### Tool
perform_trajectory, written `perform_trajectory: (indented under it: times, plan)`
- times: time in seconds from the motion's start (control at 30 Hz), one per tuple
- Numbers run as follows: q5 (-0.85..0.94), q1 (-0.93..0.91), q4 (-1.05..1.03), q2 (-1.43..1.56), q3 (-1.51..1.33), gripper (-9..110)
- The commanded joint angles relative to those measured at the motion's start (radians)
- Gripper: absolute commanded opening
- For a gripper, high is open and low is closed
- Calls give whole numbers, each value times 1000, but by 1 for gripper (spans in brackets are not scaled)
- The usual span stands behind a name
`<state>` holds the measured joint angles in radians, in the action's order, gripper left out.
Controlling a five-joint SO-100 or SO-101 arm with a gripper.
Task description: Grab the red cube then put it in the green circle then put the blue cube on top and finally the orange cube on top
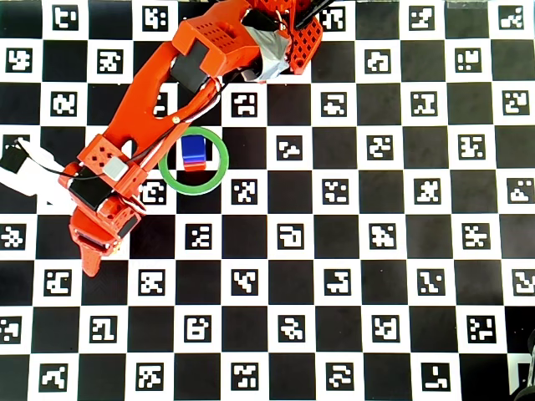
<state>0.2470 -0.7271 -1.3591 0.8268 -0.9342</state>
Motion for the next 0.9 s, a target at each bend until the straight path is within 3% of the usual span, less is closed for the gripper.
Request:
perform_trajectory:
  times: [0.0, 0.57, 0.87]
  plan:
    - [5, -8, 18, 29, 80, 46]
    - [8, -5, 60, 11, 71, 43]
    - [3, -5, 80, 11, 52, 27]
